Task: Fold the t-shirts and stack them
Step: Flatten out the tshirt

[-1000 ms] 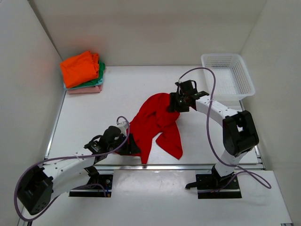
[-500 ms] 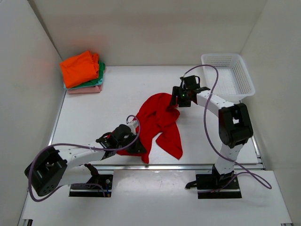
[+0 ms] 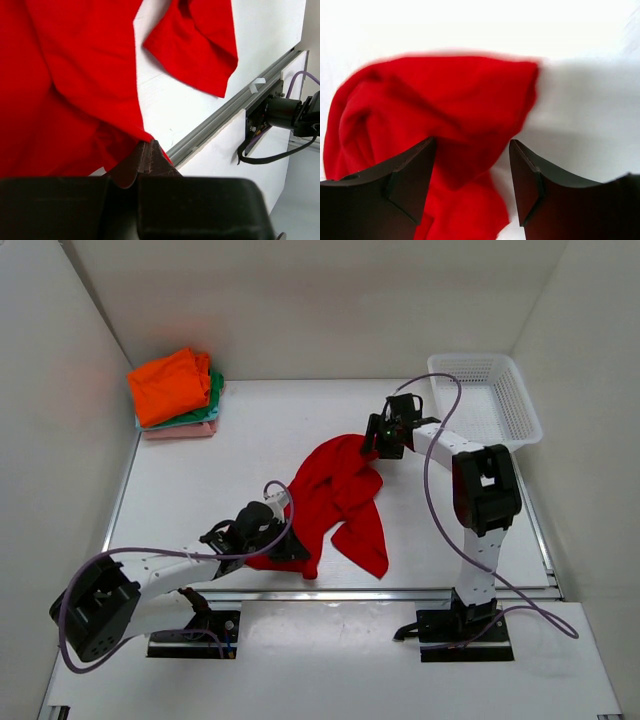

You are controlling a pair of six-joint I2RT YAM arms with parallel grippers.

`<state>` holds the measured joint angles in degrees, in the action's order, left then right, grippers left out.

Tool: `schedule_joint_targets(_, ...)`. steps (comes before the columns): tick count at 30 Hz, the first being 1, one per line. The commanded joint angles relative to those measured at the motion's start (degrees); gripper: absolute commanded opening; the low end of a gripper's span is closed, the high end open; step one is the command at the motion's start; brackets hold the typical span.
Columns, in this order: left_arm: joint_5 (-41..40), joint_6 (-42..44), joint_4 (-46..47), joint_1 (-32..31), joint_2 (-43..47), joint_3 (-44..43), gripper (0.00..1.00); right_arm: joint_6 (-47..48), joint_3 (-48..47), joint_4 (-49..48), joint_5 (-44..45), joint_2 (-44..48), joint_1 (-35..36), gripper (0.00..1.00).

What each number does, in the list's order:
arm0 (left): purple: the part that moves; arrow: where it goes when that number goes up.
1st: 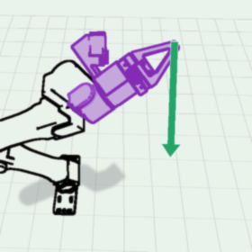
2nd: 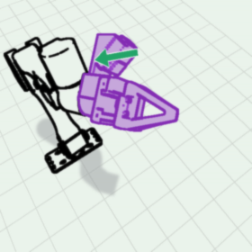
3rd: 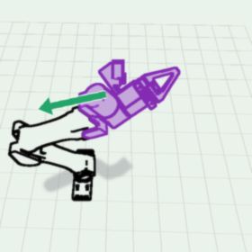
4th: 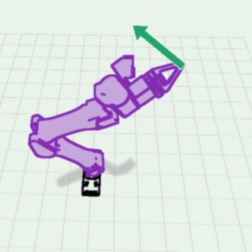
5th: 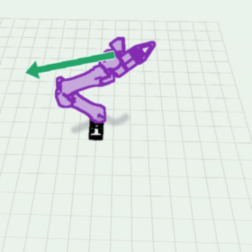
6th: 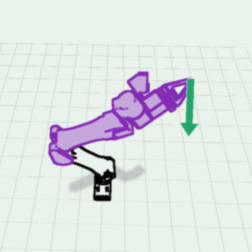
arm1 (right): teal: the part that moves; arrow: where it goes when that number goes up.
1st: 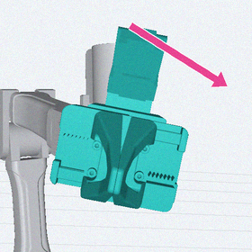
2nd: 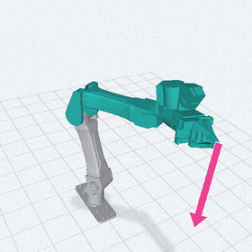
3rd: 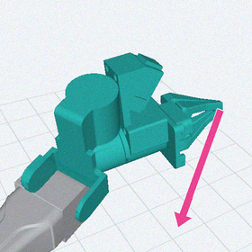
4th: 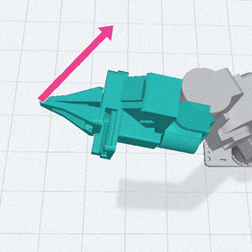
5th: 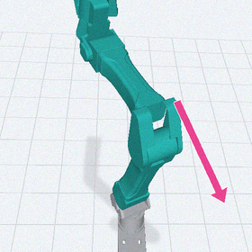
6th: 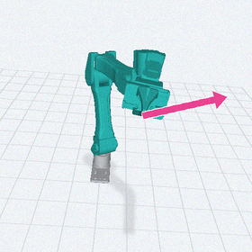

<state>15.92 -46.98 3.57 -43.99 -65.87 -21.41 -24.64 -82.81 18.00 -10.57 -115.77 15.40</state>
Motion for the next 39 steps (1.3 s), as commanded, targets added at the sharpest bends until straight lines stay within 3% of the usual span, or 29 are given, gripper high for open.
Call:
schedule_joint_targets(1, 1.0, 0.6, 1.3, 0.9, 2.0, 1.6, 0.0, -3.2, 5.3, -5.0, 0.2, 6.8, 1.7, 0.59)
schedule_joint_targets(11, 1.0, 0.3, 1.2, 2.2, 4.2, 3.0, 0.0, -7.4, 12.0, -13.1, -6.6, 8.8, 1.9, 0.53)
schedule_joint_targets(15, 0.6, 0.4, 0.0, 3.6, 6.9, 4.2, 0.0, -7.5, 9.1, -16.3, -9.4, 5.7, 0.3, 0.54)
schedule_joint_targets(18, 0.7, 0.6, -0.8, 5.0, 8.7, 4.8, 0.0, -8.0, 5.5, -15.5, -11.9, 3.2, -1.2, 0.29)
schedule_joint_targets(20, 0.5, 0.8, -2.0, 5.6, 9.8, 4.9, 0.0, -8.2, 4.7, -16.0, -11.7, 4.0, -1.7, 0.05)
schedule_joint_targets(21, 0.6, 0.8, -2.0, 5.6, 10.1, 5.1, 0.0, -8.4, 4.5, -16.1, -11.6, 4.1, -1.5, 0.0)
schedule_joint_targets(23, 0.5, 1.2, -2.6, 6.7, 10.7, 3.9, 0.0, -8.8, 3.7, -15.6, -12.7, 5.6, -2.1, 0.0)
schedule_joint_targets(25, 0.8, 4.3, -5.4, 8.5, 10.8, 1.6, 0.0, -8.1, 2.6, -14.3, -12.7, 7.5, -2.1, 0.0)
schedule_joint_targets(32, 0.3, 18.7, -20.7, 26.8, 8.1, -22.4, 0.0, -6.5, -2.5, -10.2, -14.1, 20.0, -3.4, 0.0)
schedule_joint_targets(39, -5.8, 24.8, -28.7, 31.9, 5.0, -40.0, 0.0, -0.8, -6.1, 0.6, -10.7, 29.4, -4.2, 0.0)
